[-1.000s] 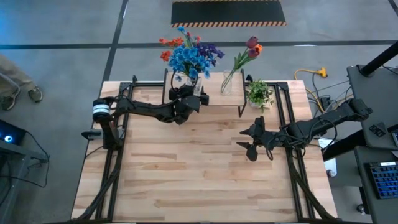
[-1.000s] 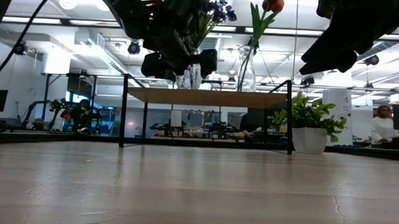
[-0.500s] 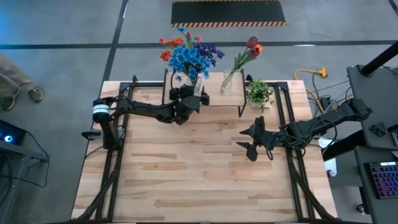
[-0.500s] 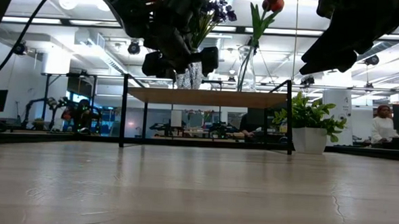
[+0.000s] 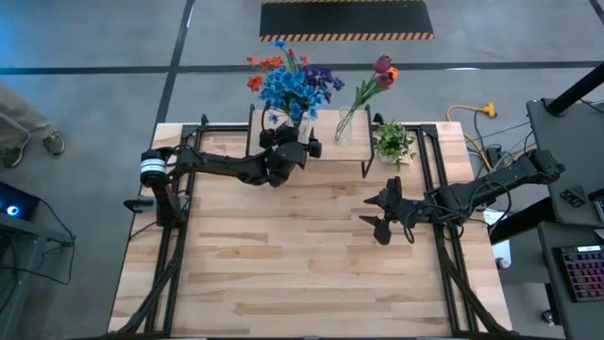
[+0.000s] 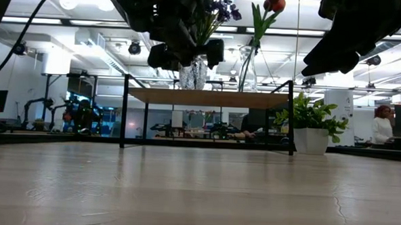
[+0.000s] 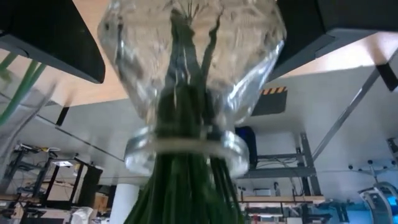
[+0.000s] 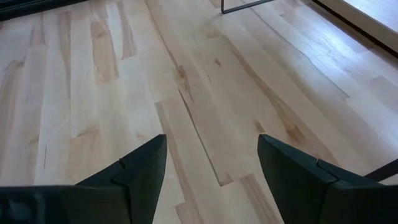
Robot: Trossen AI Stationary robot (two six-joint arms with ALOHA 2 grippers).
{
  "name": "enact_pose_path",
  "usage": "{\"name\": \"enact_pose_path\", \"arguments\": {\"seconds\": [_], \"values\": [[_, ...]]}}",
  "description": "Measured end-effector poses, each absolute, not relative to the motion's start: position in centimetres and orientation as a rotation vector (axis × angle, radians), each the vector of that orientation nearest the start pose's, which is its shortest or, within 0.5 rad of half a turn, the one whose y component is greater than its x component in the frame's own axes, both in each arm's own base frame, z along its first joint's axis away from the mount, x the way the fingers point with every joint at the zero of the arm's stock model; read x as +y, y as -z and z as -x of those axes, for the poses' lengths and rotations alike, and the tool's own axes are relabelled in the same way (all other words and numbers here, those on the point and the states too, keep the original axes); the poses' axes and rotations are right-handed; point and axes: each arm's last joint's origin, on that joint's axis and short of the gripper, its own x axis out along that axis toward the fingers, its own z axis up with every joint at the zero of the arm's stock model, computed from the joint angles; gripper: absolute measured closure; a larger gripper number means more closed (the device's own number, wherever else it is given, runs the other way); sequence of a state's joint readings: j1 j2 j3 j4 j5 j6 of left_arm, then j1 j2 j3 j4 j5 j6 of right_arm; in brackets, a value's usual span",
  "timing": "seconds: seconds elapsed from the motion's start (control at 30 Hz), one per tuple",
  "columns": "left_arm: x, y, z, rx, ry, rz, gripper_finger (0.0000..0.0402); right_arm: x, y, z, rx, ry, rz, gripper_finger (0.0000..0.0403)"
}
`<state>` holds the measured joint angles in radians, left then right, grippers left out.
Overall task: Pick and place flowers into a vace then onto a shelf
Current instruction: Put the transparent vase with flowers on the shelf
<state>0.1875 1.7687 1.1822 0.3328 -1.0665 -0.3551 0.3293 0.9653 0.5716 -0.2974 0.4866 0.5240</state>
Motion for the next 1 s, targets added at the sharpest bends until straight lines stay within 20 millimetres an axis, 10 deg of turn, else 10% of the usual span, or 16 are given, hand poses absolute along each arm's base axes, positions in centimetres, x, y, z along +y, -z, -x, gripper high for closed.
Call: {"name": "enact_pose_path", "arguments": {"seconds": [1.0], "values": [[9.2,-26.9,-37.6,0.002,-1.251,0.186,0.0004,4.9,-22.3,-18.5,0.574,0.310,-0.231,0.0161]]}}
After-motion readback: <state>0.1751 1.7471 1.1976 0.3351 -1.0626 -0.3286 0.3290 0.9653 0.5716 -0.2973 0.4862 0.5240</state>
